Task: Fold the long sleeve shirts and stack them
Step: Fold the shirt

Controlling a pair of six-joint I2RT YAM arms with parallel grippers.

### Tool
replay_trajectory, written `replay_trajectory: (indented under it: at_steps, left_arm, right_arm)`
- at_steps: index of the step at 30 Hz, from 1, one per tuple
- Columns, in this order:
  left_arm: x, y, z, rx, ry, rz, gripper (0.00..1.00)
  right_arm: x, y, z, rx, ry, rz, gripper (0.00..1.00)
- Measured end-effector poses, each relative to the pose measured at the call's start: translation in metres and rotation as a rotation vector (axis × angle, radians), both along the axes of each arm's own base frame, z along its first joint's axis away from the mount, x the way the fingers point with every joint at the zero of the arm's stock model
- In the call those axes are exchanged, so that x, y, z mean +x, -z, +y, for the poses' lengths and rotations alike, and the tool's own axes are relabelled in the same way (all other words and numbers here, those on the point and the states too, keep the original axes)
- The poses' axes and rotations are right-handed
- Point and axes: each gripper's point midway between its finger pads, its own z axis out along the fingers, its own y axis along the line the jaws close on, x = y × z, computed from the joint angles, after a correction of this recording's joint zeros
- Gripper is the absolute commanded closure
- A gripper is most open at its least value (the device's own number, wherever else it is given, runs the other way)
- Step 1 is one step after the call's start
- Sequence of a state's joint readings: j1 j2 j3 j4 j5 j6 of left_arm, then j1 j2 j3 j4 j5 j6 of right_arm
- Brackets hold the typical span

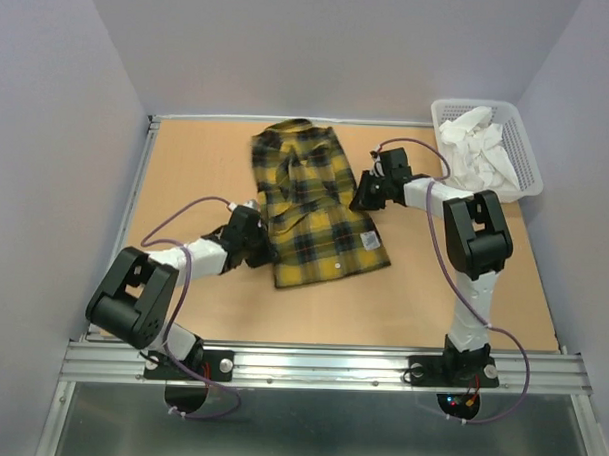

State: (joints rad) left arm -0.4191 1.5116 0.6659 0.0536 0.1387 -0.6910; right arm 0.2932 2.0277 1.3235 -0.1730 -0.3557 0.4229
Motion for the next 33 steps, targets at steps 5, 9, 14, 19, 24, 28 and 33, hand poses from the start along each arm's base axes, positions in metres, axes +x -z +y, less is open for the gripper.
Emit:
replay_trajectory:
  at_steps: [5,9,14,19,24,28,33]
  left_arm:
    - [-0.067,-0.001,-0.048,-0.177,0.068,0.032,0.62]
    - [-0.075,-0.015,-0.061,-0.232,0.075,0.014,0.24]
    - [-0.063,-0.046,-0.052,-0.222,0.025,-0.081,0.19]
    - [-0.025,-0.100,-0.042,-0.166,-0.040,-0.243,0.26]
    - [0.026,-0.121,-0.023,-0.083,-0.107,-0.308,0.35]
    - [0.053,-0.087,-0.003,0.019,-0.131,-0.236,0.35]
    - [0.058,-0.048,0.013,0.094,-0.130,-0.145,0.39]
  right_arm:
    - [0.040,-0.005,0.045,0.000,-0.102,-0.089,0.73]
    - [0.056,-0.015,0.082,0.009,-0.171,-0.156,0.38]
    - [0.057,-0.044,0.087,-0.009,-0.180,-0.216,0.27]
    - [0.039,-0.108,0.054,-0.051,-0.103,-0.315,0.30]
    - [-0.005,-0.149,0.021,-0.044,-0.011,-0.362,0.48]
    - [-0.039,-0.114,0.005,-0.062,0.031,-0.259,0.52]
    - [-0.074,-0.058,-0.008,-0.099,0.053,-0.096,0.57]
